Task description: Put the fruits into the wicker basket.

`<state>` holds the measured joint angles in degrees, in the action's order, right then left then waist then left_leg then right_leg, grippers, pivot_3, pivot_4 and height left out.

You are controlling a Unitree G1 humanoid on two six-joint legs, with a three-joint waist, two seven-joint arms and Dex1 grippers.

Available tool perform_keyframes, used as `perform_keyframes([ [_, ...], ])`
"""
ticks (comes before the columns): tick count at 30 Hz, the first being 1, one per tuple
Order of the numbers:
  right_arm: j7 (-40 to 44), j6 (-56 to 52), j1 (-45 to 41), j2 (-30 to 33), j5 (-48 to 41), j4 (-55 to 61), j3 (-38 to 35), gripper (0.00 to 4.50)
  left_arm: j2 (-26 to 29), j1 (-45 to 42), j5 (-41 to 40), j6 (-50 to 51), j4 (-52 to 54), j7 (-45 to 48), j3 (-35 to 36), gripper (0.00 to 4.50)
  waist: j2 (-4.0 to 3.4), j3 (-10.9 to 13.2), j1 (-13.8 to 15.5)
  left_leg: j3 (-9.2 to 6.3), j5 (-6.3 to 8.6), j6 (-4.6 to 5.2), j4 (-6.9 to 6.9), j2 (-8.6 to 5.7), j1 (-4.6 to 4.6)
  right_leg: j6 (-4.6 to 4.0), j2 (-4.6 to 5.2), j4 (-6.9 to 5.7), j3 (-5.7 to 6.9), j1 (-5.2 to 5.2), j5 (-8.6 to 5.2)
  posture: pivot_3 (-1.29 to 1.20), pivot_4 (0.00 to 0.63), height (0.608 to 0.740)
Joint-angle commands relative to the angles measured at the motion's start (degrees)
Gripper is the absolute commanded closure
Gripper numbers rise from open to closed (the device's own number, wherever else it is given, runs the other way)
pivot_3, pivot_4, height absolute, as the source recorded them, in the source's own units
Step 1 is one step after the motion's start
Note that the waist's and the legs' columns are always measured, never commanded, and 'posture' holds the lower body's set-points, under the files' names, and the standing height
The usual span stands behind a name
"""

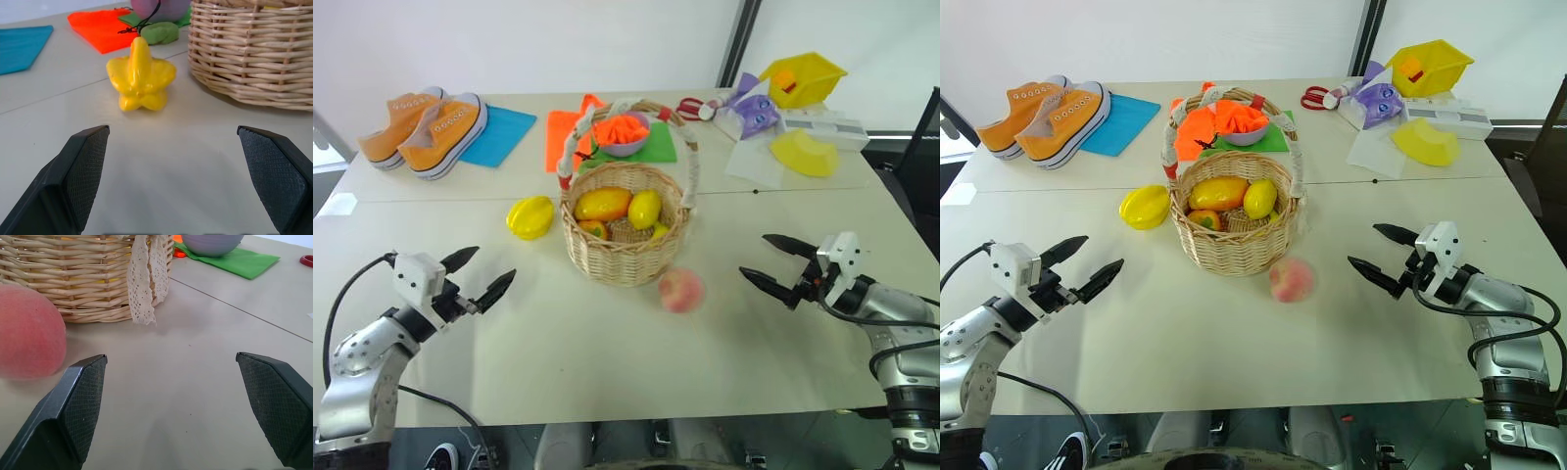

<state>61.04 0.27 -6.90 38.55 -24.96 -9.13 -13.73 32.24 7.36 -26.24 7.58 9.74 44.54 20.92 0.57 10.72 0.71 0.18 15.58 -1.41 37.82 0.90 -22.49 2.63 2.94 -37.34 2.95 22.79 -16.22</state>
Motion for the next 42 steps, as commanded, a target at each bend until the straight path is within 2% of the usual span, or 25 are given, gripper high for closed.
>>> perform_keyframes([
  [1,-0.30,0.26,-0.32,-0.38,-0.78,2.88,-0.36,0.09,-0.26,-0.55,-0.59,-1.50,1.77,0.13,-0.04,0.00,0.00,0.00,0.00,0.00,0.00,0.00,0.00,0.00,0.00,0.00,0.00,0.00,0.00,0.00,0.00,0.00,0.150,0.740],
  [5,0.16,-1.86,0.84,0.10,-2.36,7.17,-0.31,0.09,-1.07,-2.41,-1.17,1.41,3.01,-2.70,-0.50,0.00,0.00,0.00,0.02,0.00,0.00,0.00,0.00,0.00,0.00,0.01,0.00,0.00,0.00,0.00,0.00,0.00,0.150,0.740],
  [9,3.87,-9.37,3.87,4.30,-8.16,22.21,0.75,0.09,-0.82,-8.54,0.41,10.65,4.03,-11.05,-2.36,0.00,-0.07,0.04,0.18,0.00,0.00,0.00,0.02,-0.01,-0.03,0.19,0.00,-0.01,0.01,-0.01,0.10,0.00,0.150,0.740],
  [14,1.94,-14.34,-0.07,6.37,-9.63,31.53,2.95,0.09,-1.01,-17.24,2.89,18.86,5.06,-17.99,-6.47,0.00,0.05,0.03,-0.05,0.00,0.00,0.00,0.08,-0.01,-0.01,0.23,-0.04,-0.01,0.02,-0.05,0.12,0.00,0.150,0.740],
  [18,0.11,-14.64,-2.95,5.09,-7.56,32.79,5.28,0.09,-1.10,-22.37,5.86,22.19,3.01,-20.72,-10.00,0.00,0.06,0.03,0.07,-0.01,0.00,0.00,0.08,-0.01,-0.01,0.24,-0.13,-0.02,0.03,-0.05,0.13,0.00,0.150,0.740],
  [22,-0.43,-13.53,-1.78,4.00,-5.93,33.23,7.45,0.09,-0.25,-25.03,12.78,19.50,-0.94,-22.12,-14.58,0.00,0.07,0.03,0.12,-0.01,0.00,0.01,0.08,-0.03,-0.03,0.25,-0.16,-0.03,0.03,-0.05,0.13,0.00,0.150,0.740],
  [25,-1.18,-12.71,-1.99,3.10,-5.16,32.92,8.15,0.09,-2.29,-27.22,13.10,19.16,-2.93,-22.48,-15.36,0.00,0.09,0.04,0.12,-0.01,0.00,0.01,0.08,-0.04,-0.04,0.26,-0.16,-0.03,0.03,-0.05,0.13,0.00,0.150,0.740],
  [28,-1.79,-12.34,-2.74,2.59,-4.82,32.16,7.88,0.09,-3.19,-28.31,14.19,19.55,-4.24,-22.39,-16.41,0.00,0.09,0.04,0.11,-0.01,0.00,0.01,0.10,-0.04,-0.04,0.30,-0.16,-0.04,0.03,-0.05,0.15,0.00,0.150,0.740],
  [32,-2.12,-11.59,-3.06,2.57,-4.26,31.99,7.90,0.09,-1.52,-27.81,18.08,20.31,-5.00,-21.29,-20.00,0.00,0.09,0.04,-0.02,-0.01,0.00,0.01,0.11,-0.03,-0.02,0.31,-0.19,-0.05,0.03,-0.06,0.16,0.00,0.150,0.740],
  [35,-2.53,-11.32,-3.55,2.40,-4.36,31.67,7.92,0.00,-1.71,-27.62,19.91,22.03,-5.48,-23.08,-20.17,0.86,0.08,0.03,0.01,-0.01,0.00,0.01,0.11,-0.02,-0.01,0.31,-0.21,-0.08,0.03,-0.05,0.16,0.00,0.150,0.740],
  [38,-2.59,-10.92,-3.91,2.42,-4.16,31.09,7.91,0.00,-2.09,-26.74,20.47,22.49,-5.26,-23.76,-19.57,2.28,0.07,0.03,0.06,-0.01,0.00,0.01,0.12,-0.03,0.00,0.31,-0.18,-0.09,0.02,-0.08,0.16,0.00,0.150,0.740],
  [39,-2.63,-10.93,-4.04,2.42,-4.15,31.02,7.92,0.00,-2.26,-26.65,20.29,22.67,-5.11,-23.74,-19.31,2.57,0.07,0.03,0.03,-0.01,0.00,0.01,0.14,-0.03,0.00,0.31,-0.18,-0.09,0.02,-0.09,0.16,0.00,0.150,0.740],
  [42,-2.61,-10.58,-4.23,2.32,-3.92,30.52,7.96,0.00,-2.69,-26.99,18.67,22.58,-4.75,-23.61,-17.13,2.61,0.07,0.03,0.00,-0.01,0.00,0.01,0.14,-0.03,0.02,0.31,-0.17,-0.10,0.02,-0.10,0.16,0.00,0.150,0.740],
])
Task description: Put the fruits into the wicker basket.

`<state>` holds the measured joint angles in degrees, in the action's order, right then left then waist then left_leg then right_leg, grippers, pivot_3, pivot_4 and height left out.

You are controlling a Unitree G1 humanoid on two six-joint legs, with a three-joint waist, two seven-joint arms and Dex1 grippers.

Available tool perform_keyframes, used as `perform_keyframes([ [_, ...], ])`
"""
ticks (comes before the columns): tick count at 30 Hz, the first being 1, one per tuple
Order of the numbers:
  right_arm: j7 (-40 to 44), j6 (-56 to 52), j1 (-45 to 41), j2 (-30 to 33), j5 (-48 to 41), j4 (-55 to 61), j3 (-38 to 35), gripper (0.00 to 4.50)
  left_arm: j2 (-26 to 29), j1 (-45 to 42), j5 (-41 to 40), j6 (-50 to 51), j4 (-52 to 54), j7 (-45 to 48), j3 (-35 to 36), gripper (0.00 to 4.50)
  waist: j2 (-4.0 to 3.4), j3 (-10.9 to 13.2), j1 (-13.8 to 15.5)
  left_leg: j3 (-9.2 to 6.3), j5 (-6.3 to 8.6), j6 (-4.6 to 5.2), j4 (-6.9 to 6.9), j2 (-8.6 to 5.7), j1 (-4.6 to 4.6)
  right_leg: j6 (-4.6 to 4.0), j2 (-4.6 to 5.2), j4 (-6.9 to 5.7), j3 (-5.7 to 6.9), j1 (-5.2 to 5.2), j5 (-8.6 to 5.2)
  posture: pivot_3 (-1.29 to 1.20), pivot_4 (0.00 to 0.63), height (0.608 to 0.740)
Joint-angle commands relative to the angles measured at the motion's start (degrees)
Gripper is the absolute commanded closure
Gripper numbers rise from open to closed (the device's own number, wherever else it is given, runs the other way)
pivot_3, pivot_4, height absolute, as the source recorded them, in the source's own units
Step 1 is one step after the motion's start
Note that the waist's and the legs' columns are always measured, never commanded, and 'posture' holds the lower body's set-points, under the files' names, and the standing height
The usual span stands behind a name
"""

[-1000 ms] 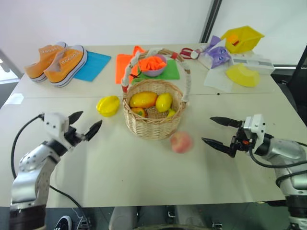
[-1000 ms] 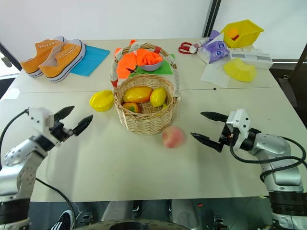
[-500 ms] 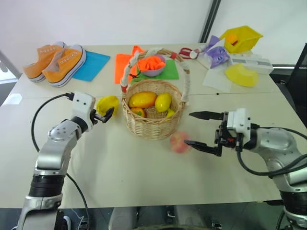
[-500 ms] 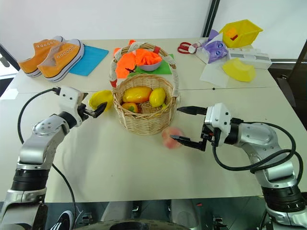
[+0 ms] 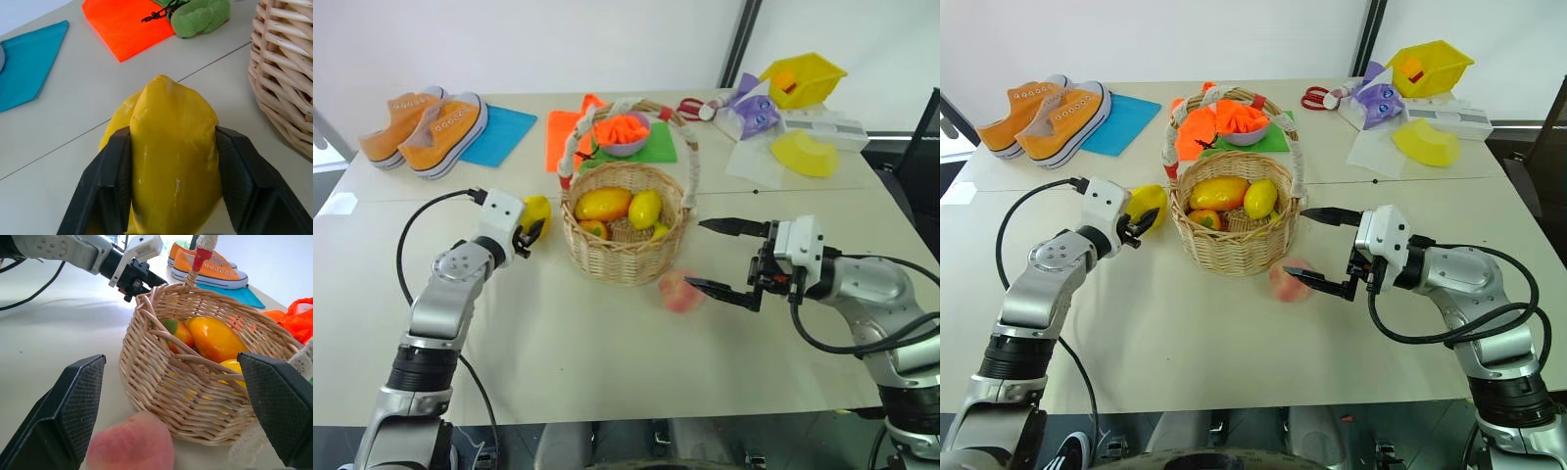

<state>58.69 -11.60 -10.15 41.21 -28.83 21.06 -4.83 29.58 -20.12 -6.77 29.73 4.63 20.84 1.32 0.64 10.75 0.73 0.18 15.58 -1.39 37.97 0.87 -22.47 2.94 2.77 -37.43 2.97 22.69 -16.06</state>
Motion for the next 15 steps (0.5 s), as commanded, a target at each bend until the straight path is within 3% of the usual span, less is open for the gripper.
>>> perform_keyframes([
  [1,-0.17,1.48,-0.94,-0.33,0.06,0.17,-0.92,0.00,0.05,0.43,-1.00,-0.25,0.41,0.28,3.04,2.61,0.00,0.00,-0.05,0.00,0.00,0.00,0.00,0.00,0.01,0.00,0.00,-0.01,0.00,0.00,0.00,0.00,0.150,0.740],
  [3,-0.31,1.71,-1.00,-0.39,0.28,-0.13,-0.99,0.00,-0.51,0.39,-6.69,0.94,2.20,3.27,7.21,2.61,0.01,0.00,-0.12,0.00,0.00,0.00,0.00,0.01,0.01,0.00,-0.01,-0.02,0.00,0.01,0.00,0.00,0.150,0.740],
  [7,-0.03,1.71,-1.41,-0.20,-0.04,-0.59,-1.29,0.00,6.66,6.33,-15.73,-3.53,8.63,17.99,14.50,2.61,0.01,0.02,-0.41,0.00,0.00,0.00,-0.03,0.04,-0.03,-0.01,-0.01,-0.02,0.00,0.08,-0.01,0.00,0.150,0.740],
  [11,0.70,1.72,-1.69,0.01,-0.27,-1.05,-1.22,0.00,12.83,13.37,-31.19,-0.89,13.96,33.72,25.02,2.61,-0.01,0.03,-0.14,0.00,-0.01,-0.01,-0.04,0.05,-0.03,-0.05,0.03,-0.01,0.00,0.09,-0.02,0.00,0.150,0.740],
  [15,1.50,1.44,-1.98,0.15,-0.51,-1.87,-1.10,0.00,16.49,14.48,-43.16,6.50,14.33,36.18,31.41,2.61,-0.03,0.04,0.19,0.00,-0.01,-0.03,-0.03,0.02,-0.03,-0.25,0.14,0.05,0.00,0.05,-0.13,0.00,0.150,0.740],
])
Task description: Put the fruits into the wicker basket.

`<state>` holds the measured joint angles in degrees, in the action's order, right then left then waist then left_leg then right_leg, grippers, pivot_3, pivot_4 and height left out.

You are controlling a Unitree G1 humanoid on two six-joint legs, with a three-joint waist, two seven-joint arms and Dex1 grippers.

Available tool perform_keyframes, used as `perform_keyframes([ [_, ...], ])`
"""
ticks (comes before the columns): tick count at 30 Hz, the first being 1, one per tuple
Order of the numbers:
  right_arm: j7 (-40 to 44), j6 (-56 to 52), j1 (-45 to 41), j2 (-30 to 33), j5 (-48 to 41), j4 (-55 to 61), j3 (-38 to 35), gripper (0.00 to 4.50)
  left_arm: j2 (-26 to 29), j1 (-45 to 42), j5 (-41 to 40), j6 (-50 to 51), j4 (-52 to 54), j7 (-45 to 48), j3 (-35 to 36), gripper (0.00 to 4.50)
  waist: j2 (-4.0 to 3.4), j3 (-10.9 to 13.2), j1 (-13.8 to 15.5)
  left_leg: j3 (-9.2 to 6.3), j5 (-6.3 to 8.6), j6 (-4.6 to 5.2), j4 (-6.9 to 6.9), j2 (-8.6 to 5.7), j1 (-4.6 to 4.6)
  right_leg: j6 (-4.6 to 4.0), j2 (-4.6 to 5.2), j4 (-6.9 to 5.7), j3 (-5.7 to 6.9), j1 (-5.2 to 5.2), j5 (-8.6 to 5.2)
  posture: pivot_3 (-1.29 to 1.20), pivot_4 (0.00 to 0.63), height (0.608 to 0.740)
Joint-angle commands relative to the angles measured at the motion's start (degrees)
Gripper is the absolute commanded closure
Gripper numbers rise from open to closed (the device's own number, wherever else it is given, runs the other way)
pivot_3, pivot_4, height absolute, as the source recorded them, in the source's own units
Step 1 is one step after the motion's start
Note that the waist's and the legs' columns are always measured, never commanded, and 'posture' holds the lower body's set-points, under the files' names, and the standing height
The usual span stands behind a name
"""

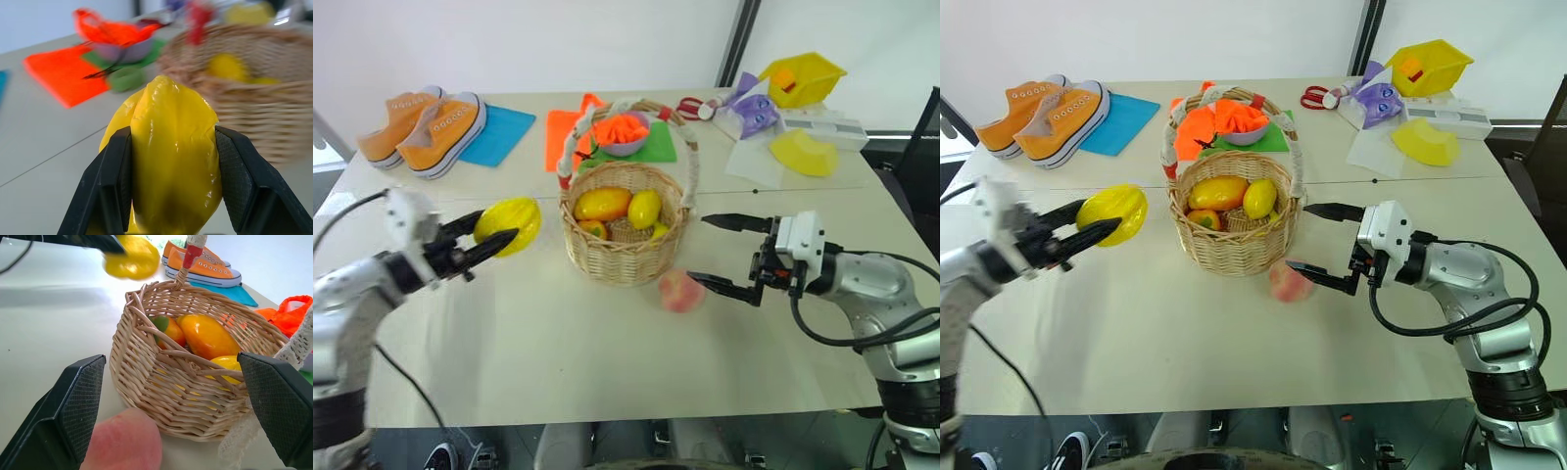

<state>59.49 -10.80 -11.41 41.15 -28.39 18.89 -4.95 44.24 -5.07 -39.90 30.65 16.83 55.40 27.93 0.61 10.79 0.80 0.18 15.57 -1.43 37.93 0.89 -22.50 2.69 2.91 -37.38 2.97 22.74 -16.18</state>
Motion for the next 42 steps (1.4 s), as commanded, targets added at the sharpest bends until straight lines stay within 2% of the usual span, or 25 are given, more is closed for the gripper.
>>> perform_keyframes([
  [1,1.01,0.70,-0.77,0.24,-0.87,0.08,-0.85,0.00,1.58,-0.56,-11.97,6.09,3.79,1.54,4.68,2.61,-0.01,0.00,0.13,0.00,0.00,0.00,0.03,-0.01,0.00,-0.01,0.02,0.00,0.00,-0.02,0.00,0.00,0.150,0.740],
  [3,1.38,0.65,-0.90,0.11,-0.84,-0.18,-0.64,0.00,-1.27,-2.28,-13.97,5.97,7.91,-1.83,1.54,2.61,-0.02,-0.01,0.10,0.00,0.00,0.00,0.04,-0.05,0.00,-0.01,0.09,0.08,0.00,-0.07,-0.01,0.00,0.150,0.740],
  [5,1.48,0.51,-1.04,-0.09,-0.91,-0.36,-0.62,0.00,-7.99,-6.86,-14.66,5.69,11.38,-8.95,-5.01,2.61,-0.03,-0.01,0.41,0.00,0.00,0.00,0.06,-0.12,0.00,0.01,0.17,0.17,0.01,-0.16,0.00,0.00,0.150,0.740],
  [7,1.44,0.65,-0.67,-0.21,-0.68,-0.27,-0.56,0.00,-15.02,-10.53,-10.32,3.88,13.04,-13.97,-12.79,2.61,0.02,-0.02,0.77,0.00,0.00,0.01,0.12,-0.19,0.00,0.27,0.21,0.20,0.01,-0.22,0.15,0.00,0.150,0.740],
  [10,1.01,0.54,0.04,-0.21,-0.62,0.32,-0.85,0.00,-20.69,-14.28,-2.98,1.40,11.33,-18.42,-20.80,2.61,0.04,-0.03,0.94,0.01,0.02,0.05,0.13,-0.26,-0.01,0.47,0.18,0.20,0.01,-0.21,0.26,0.00,0.150,0.740],
  [14,0.01,0.09,1.00,-0.13,-0.74,1.46,-1.38,0.00,-21.16,-15.74,2.23,-0.41,8.76,-19.33,-24.54,2.61,0.02,-0.03,-0.02,0.01,0.05,0.11,0.10,-0.07,0.02,0.43,-0.16,0.14,-0.04,-0.16,0.24,0.00,0.150,0.740],
  [17,-0.78,0.16,2.09,-0.28,-0.70,2.29,-1.45,0.00,-22.52,-17.56,3.62,-2.30,6.09,-20.61,-23.90,2.61,0.02,-0.03,-0.21,0.01,0.05,0.12,0.10,-0.02,0.06,0.41,-0.26,0.07,-0.05,-0.16,0.22,0.00,0.150,0.740],
  [19,-1.25,0.10,2.75,-0.36,-0.73,2.70,-1.46,0.00,-23.60,-19.08,2.47,-1.40,4.56,-22.65,-22.29,1.59,0.02,-0.03,-0.06,0.01,0.05,0.12,0.10,-0.02,0.06,0.41,-0.27,0.07,-0.06,-0.16,0.23,0.00,0.150,0.740],
  [22,-1.72,-0.13,3.23,-0.39,-0.94,3.24,-1.39,0.00,-22.55,-19.09,4.09,-2.34,3.78,-20.97,-23.46,0.24,0.03,-0.02,-0.03,0.01,0.05,0.12,0.16,-0.06,0.05,0.43,-0.24,0.08,-0.06,-0.19,0.23,0.00,0.150,0.740],
  [23,-1.72,-0.61,3.21,-0.42,-1.58,3.55,-1.41,0.00,-22.32,-18.55,3.02,-1.46,4.78,-20.56,-23.52,0.04,0.03,-0.02,-0.05,0.01,0.05,0.12,0.16,-0.08,0.05,0.43,-0.23,0.09,-0.06,-0.20,0.23,0.00,0.150,0.740],
  [30,-0.09,-4.80,3.34,0.68,-2.31,6.24,2.64,0.00,-16.53,-12.27,-7.70,2.10,11.34,-12.75,-19.07,0.04,0.02,-0.02,-0.17,0.01,0.05,0.11,0.14,-0.01,0.05,0.41,-0.25,0.07,-0.08,-0.15,0.22,0.00,0.150,0.740],
  [32,0.77,-3.51,3.62,1.06,1.74,4.54,6.23,0.00,-9.80,-7.13,-10.26,3.57,13.77,-6.09,-15.89,0.04,0.03,-0.02,-0.43,0.01,0.05,0.11,0.14,0.01,0.05,0.40,-0.25,0.06,-0.08,-0.14,0.21,0.00,0.150,0.740],
  [34,0.01,-1.17,2.38,0.32,6.18,1.37,8.87,0.00,-3.56,-1.43,-8.85,2.12,14.90,-0.06,-13.41,0.04,0.00,-0.02,-0.67,0.02,0.05,0.11,0.10,0.01,0.07,0.36,-0.25,0.07,-0.09,-0.14,0.19,0.00,0.150,0.740],
  [36,0.19,-0.90,1.44,-0.19,6.92,-0.29,9.60,0.00,0.09,3.72,-7.73,0.00,15.19,3.82,-10.64,0.04,-0.06,0.02,-0.38,0.04,0.05,0.11,0.10,-0.02,0.08,0.27,-0.23,0.07,-0.11,-0.12,0.14,0.00,0.150,0.740],
  [39,1.62,1.39,0.85,0.46,9.57,-2.63,10.99,0.00,2.62,11.58,-4.97,-4.67,16.15,8.90,-7.28,0.04,-0.05,0.01,-0.07,0.08,0.05,0.11,0.12,-0.04,0.07,0.15,-0.16,0.12,-0.13,-0.11,0.07,0.00,0.150,0.740],
  [42,1.26,3.03,-0.15,-0.48,11.27,-5.57,11.61,0.00,1.83,16.22,-1.00,-10.03,15.94,10.50,-7.20,0.04,-0.05,0.01,0.09,0.08,0.05,0.10,0.11,-0.04,0.04,0.02,-0.10,0.22,-0.13,-0.12,0.00,0.00,0.150,0.740],
])
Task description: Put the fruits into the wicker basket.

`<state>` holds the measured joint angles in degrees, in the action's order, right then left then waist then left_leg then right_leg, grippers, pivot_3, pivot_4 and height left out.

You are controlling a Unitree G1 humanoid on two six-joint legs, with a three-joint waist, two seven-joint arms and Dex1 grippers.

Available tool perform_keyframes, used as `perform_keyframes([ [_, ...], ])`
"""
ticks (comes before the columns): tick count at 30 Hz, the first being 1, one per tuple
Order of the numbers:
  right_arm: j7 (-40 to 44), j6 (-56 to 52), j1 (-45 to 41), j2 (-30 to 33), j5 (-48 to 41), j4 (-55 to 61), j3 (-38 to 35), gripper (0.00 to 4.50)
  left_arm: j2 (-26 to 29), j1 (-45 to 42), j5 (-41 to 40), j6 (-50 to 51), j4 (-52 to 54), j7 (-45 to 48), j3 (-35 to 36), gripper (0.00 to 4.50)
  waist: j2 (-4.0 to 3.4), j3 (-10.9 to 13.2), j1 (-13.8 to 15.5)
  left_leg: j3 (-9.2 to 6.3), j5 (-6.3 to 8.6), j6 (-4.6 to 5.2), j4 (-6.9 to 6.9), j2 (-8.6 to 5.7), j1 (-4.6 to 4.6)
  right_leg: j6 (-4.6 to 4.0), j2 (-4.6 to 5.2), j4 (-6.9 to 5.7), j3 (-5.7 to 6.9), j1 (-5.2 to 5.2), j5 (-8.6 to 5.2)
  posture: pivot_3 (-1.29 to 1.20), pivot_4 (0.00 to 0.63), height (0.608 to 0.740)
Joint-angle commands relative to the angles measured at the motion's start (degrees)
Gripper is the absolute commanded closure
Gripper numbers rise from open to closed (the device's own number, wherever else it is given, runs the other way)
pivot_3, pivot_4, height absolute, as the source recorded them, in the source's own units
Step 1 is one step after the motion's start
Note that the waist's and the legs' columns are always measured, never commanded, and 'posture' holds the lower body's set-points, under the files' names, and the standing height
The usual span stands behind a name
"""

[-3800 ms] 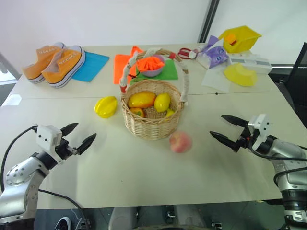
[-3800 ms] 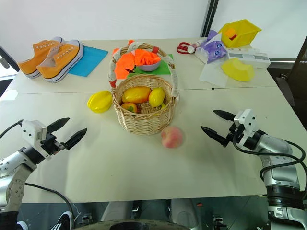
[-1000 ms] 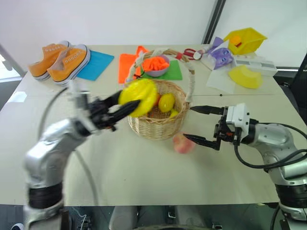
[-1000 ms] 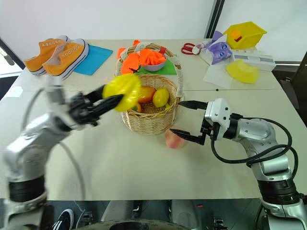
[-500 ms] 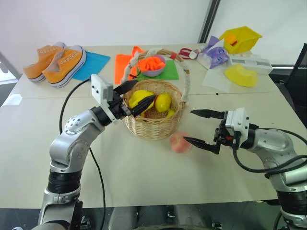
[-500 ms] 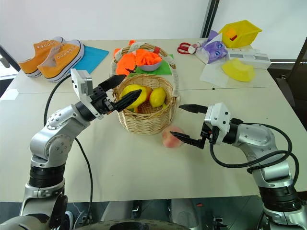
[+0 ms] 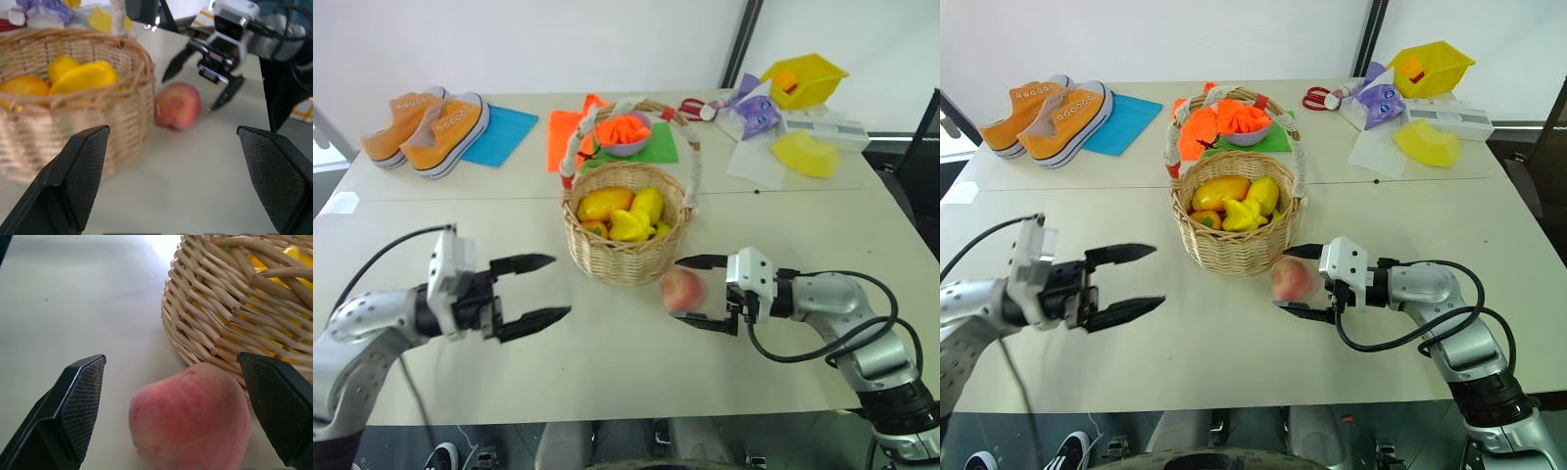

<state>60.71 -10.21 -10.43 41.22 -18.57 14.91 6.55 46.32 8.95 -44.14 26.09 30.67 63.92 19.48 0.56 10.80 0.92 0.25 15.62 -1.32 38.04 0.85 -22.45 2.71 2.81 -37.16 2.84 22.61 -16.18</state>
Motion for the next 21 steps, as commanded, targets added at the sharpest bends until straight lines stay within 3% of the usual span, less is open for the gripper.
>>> perform_keyframes([
  [1,0.14,2.77,-1.29,-0.70,1.77,-2.31,0.27,0.00,-0.70,2.76,4.20,-6.90,2.08,1.88,0.98,0.04,0.00,0.00,0.00,0.00,0.00,0.00,0.00,-0.01,-0.02,-0.01,0.03,0.01,-0.01,0.00,0.00,0.00,0.150,0.740],
  [9,0.63,3.83,-2.21,-1.80,3.78,-6.41,1.85,0.00,-2.43,4.18,8.34,-12.18,2.44,1.11,-2.18,0.04,-0.02,0.00,-0.27,0.01,0.00,0.00,-0.05,0.01,-0.04,-0.02,0.06,-0.01,-0.01,0.06,0.00,0.00,0.150,0.740],
  [12,1.10,3.25,-2.14,-1.05,3.35,-5.11,0.88,1.22,-2.63,4.38,8.42,-12.86,2.32,0.64,-2.65,0.00,-0.03,0.01,-0.24,0.01,0.00,0.00,-0.06,0.02,-0.04,-0.01,0.06,-0.02,-0.01,0.07,0.01,0.00,0.150,0.740],
  [13,2.12,1.72,-1.88,0.13,1.82,-3.04,-0.02,1.39,-2.67,4.42,8.46,-13.17,2.16,0.59,-2.65,0.00,-0.03,0.01,-0.23,0.01,0.00,0.00,-0.06,0.02,-0.04,-0.01,0.06,-0.02,-0.01,0.07,0.01,0.00,0.150,0.740],
  [21,4.46,-18.14,-5.38,5.82,-22.28,9.38,-12.09,1.39,-5.55,1.54,7.39,-13.81,-0.28,-2.21,-2.93,0.00,-0.07,0.03,-0.25,0.01,0.01,0.00,-0.06,0.02,-0.06,-0.01,0.12,0.01,0.00,0.07,0.01,0.00,0.150,0.740],
])
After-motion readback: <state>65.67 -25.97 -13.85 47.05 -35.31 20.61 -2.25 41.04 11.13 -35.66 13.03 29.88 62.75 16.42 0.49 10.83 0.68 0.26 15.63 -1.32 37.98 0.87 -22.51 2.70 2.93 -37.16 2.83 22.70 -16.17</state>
